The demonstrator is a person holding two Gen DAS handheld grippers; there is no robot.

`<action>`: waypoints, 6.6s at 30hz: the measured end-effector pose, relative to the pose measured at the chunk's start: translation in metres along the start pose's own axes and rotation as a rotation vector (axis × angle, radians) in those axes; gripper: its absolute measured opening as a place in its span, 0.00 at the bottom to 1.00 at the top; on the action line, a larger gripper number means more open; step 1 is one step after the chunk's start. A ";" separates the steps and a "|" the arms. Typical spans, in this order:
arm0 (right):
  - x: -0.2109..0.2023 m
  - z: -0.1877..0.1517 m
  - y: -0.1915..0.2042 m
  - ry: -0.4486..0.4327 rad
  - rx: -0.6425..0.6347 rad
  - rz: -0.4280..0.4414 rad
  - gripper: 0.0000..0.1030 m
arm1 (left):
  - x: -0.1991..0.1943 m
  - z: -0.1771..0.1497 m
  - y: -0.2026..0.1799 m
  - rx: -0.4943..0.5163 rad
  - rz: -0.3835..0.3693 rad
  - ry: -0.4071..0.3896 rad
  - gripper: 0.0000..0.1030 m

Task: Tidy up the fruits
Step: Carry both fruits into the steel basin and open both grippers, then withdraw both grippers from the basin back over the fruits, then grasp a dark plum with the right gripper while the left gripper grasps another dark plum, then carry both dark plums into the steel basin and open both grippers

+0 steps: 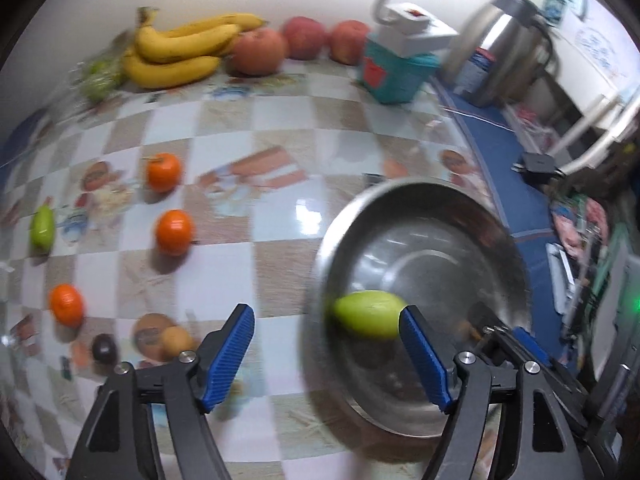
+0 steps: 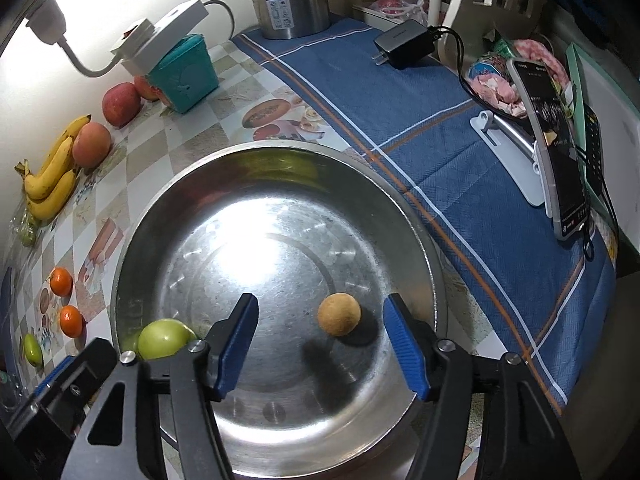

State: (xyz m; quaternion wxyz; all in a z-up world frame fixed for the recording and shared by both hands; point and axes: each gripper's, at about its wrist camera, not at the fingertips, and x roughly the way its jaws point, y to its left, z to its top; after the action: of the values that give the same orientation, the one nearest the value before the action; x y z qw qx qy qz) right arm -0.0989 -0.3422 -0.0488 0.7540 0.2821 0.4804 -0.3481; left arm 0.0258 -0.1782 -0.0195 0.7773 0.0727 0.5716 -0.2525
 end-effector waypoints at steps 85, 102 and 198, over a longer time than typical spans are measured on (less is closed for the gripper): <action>-0.033 -0.061 0.119 -0.033 -0.373 0.280 1.00 | -0.059 -0.049 0.194 -0.411 0.291 -0.096 1.00; -0.016 -0.110 0.186 0.138 -0.580 0.358 1.00 | -0.038 -0.068 0.229 -0.521 0.206 0.010 1.00; 0.001 -0.027 0.006 0.121 -0.066 0.081 0.26 | 0.020 -0.027 -0.015 0.018 -0.193 0.103 0.28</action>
State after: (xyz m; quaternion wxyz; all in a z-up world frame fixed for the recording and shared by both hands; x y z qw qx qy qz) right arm -0.1079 -0.3182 -0.0591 0.7458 0.2970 0.5246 -0.2835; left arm 0.0001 -0.1866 -0.0449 0.7184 0.0372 0.6128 -0.3272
